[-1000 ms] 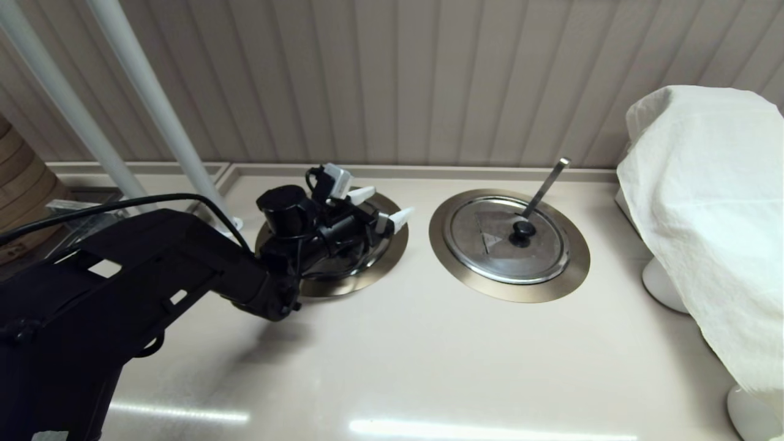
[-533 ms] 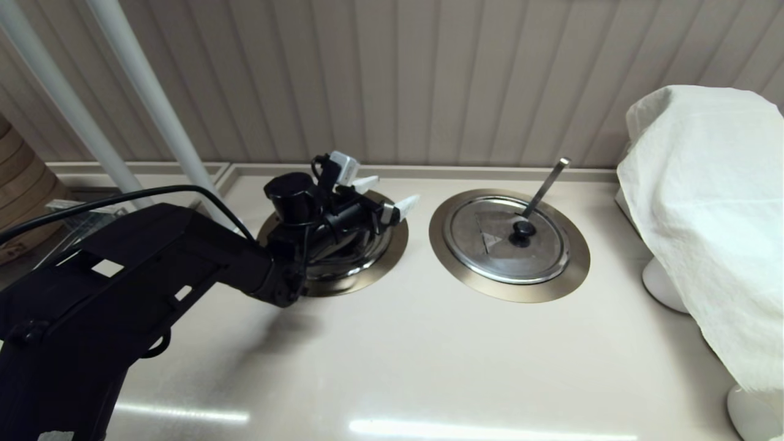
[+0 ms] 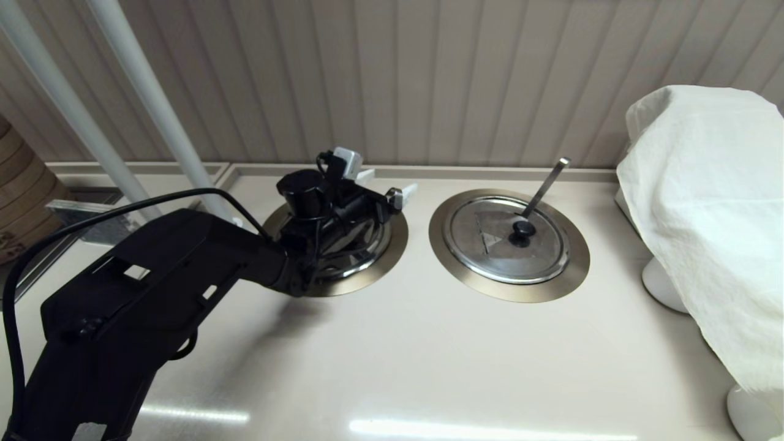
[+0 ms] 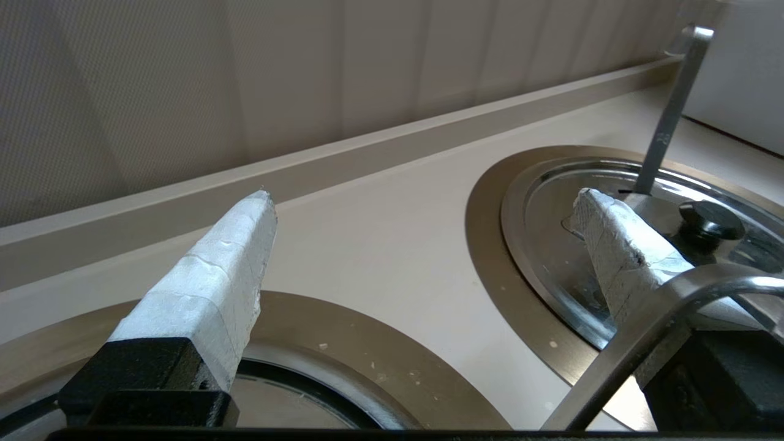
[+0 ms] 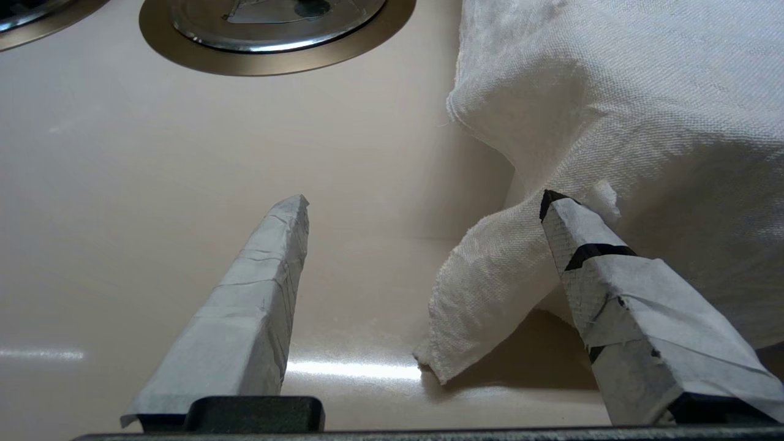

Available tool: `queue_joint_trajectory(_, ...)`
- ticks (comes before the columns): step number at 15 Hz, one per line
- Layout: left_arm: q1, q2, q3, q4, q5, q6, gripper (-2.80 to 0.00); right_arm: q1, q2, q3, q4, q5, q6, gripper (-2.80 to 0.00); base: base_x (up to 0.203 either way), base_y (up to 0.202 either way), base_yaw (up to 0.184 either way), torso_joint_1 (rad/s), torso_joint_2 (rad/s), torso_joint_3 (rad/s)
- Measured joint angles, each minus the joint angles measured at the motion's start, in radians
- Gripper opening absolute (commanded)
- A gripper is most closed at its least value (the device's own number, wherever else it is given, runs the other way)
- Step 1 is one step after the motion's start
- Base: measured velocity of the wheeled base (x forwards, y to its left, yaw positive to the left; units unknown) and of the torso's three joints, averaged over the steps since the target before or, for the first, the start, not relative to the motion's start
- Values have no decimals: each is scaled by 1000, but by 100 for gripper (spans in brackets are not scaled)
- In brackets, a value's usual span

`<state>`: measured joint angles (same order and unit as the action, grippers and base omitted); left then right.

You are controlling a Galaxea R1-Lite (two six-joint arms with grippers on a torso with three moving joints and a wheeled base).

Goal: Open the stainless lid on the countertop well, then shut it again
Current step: Put the spoon in the groove

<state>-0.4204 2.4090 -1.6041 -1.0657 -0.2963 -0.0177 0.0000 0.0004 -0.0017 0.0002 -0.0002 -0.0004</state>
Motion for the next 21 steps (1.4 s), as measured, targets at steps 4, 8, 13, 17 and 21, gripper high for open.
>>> queue_joint_trajectory(4, 0, 40, -118, 78, 55, 4, 0, 0, 0, 0, 1, 0, 0, 0, 0, 0, 0, 0, 0, 0)
queue_joint_trajectory(8, -5, 75, -194, 130, 61, 24, 0, 0, 0, 0, 0, 0, 0, 0, 0, 0, 0, 0, 0, 0)
queue_joint_trajectory(13, -1, 132, -341, 217, 179, 23, 0, 0, 0, 0, 1, 0, 0, 0, 0, 0, 0, 0, 0, 0)
queue_joint_trajectory(17, 14, 148, -355, 268, 189, 23, 0, 0, 0, 0, 1, 0, 0, 0, 0, 0, 0, 0, 0, 0)
queue_joint_trajectory(21, 57, 154, -359, 269, 186, 21, 0, 0, 0, 0, 1, 0, 0, 0, 0, 0, 0, 0, 0, 0)
